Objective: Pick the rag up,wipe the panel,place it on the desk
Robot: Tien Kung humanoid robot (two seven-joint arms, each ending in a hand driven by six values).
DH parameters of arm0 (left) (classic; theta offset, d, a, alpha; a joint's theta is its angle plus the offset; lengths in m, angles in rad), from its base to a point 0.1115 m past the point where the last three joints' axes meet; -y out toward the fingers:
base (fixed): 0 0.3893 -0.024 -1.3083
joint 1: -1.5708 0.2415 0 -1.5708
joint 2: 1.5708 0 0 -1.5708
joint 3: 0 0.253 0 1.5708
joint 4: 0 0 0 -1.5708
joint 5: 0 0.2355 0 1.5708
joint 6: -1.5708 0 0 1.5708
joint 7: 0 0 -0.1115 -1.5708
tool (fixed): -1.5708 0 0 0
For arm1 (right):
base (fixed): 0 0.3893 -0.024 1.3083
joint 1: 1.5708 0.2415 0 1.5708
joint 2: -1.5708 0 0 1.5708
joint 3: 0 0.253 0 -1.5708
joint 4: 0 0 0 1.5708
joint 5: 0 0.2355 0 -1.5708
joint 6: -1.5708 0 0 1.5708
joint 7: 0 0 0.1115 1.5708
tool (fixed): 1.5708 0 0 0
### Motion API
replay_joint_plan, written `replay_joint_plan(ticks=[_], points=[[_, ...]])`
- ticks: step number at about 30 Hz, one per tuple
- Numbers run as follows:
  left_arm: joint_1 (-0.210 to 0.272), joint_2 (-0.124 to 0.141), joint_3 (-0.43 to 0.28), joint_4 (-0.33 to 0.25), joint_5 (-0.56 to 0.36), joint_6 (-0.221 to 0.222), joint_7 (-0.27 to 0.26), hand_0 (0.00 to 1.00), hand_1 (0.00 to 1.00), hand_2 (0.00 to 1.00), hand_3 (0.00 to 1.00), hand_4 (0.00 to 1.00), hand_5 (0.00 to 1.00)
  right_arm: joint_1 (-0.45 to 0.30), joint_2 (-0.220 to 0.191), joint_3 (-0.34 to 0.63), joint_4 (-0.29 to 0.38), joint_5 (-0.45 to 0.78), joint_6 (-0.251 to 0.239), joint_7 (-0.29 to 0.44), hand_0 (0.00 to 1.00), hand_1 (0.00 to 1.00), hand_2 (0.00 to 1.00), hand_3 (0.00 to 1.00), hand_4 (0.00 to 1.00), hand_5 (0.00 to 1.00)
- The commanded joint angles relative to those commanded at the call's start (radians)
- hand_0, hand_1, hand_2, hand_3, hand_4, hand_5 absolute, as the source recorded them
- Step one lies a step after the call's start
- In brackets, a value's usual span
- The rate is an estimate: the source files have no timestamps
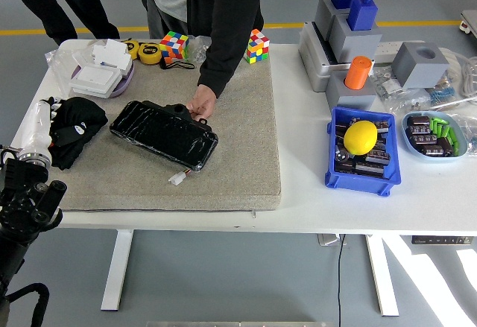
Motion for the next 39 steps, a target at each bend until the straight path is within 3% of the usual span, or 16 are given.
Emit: replay_joint_plan(ticks=[1, 5, 9, 13, 19, 30, 34, 39], points=[[0.004, 0.002, -0.006, -0.012, -0.005, 0.003, -0.001, 0.263, 0.268, 0.328, 0.563, 0.571, 0.002, 0.0, 0.0, -0.001, 0.0, 0.0, 0.0, 0.0, 0.533, 0.557, 0.49, 0.519, 0.877, 0.365], [0.015, 0.011, 0.004, -0.073, -0.043, 0.014, -0.015, 0.263, 0.268, 0.328, 0.563, 0.571, 0.002, -0.003, 0.0, 0.002, 0.0, -0.002, -0.001, 0.001, 0.533, 0.557, 0.49, 0.519, 0.877, 0.365], [0.021, 0.022, 0.092, -0.149, -0.102, 0.013, -0.035, 0.253, 0.242, 0.29, 0.564, 0.58, 0.002, -0.005, 0.001, 0.001, 0.0, -0.004, -0.001, 0.001, 0.534, 0.558, 0.491, 0.519, 0.877, 0.364], [0.016, 0.013, 0.188, -0.186, -0.128, 0.007, -0.037, 0.25, 0.241, 0.288, 0.564, 0.593, 0.002, -0.003, 0.004, -0.005, 0.001, 0.003, 0.0, 0.002, 0.534, 0.557, 0.491, 0.521, 0.876, 0.364], [-0.013, -0.015, 0.239, -0.147, -0.118, 0.001, -0.036, 0.249, 0.235, 0.273, 0.564, 0.594, 0.002, -0.002, 0.003, -0.009, 0.0, 0.006, 0.0, 0.002, 0.538, 0.557, 0.491, 0.521, 0.876, 0.364], [-0.054, -0.047, 0.195, -0.043, -0.081, 0.0, -0.047, 0.247, 0.232, 0.272, 0.565, 0.594, 0.002, -0.005, 0.004, -0.009, -0.001, 0.005, 0.0, 0.001, 0.536, 0.557, 0.491, 0.52, 0.875, 0.363], [-0.051, -0.05, 0.202, -0.041, -0.087, -0.003, -0.046, 0.246, 0.232, 0.272, 0.565, 0.592, 0.002, -0.005, 0.004, -0.013, 0.0, 0.009, 0.001, 0.002, 0.535, 0.557, 0.491, 0.52, 0.875, 0.362], [-0.038, -0.045, 0.245, -0.078, -0.122, -0.005, -0.049, 0.243, 0.232, 0.273, 0.565, 0.592, 0.002, -0.006, 0.003, -0.017, 0.002, 0.013, 0.003, 0.003, 0.533, 0.557, 0.491, 0.521, 0.875, 0.362]])
